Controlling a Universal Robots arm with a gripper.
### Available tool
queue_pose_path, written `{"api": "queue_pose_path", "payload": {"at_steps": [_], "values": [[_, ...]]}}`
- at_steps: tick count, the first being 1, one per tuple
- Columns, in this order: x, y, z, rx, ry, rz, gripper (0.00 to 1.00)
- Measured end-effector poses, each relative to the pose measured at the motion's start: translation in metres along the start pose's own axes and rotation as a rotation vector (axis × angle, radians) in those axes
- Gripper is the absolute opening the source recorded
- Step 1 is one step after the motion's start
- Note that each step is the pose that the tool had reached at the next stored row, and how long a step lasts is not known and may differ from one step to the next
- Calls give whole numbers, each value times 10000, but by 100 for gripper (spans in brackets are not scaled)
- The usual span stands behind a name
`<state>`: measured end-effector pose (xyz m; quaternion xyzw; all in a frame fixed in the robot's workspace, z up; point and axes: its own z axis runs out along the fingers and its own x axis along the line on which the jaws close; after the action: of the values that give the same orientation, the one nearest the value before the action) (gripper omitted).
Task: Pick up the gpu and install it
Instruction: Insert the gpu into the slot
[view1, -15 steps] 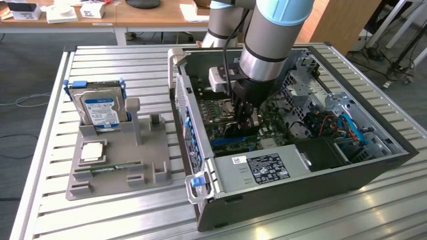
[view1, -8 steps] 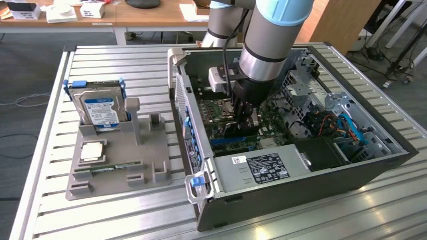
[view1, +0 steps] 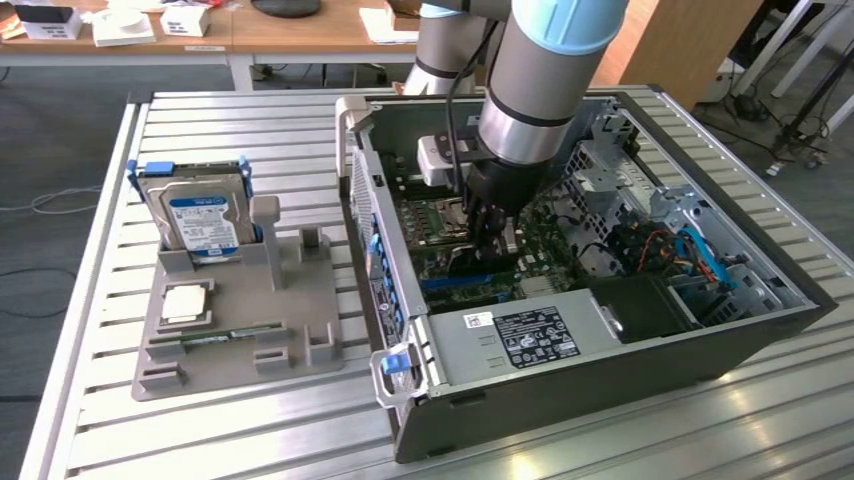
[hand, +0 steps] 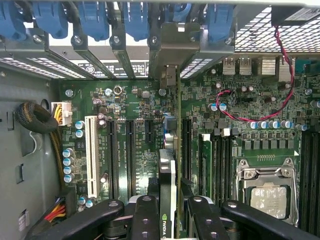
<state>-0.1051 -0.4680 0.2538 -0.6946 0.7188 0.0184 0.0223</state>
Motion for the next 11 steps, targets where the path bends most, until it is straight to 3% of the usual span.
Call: {"api": "queue_pose_path", "payload": {"at_steps": [11], "values": [[1,0,19,1,-2,0,27]]}}
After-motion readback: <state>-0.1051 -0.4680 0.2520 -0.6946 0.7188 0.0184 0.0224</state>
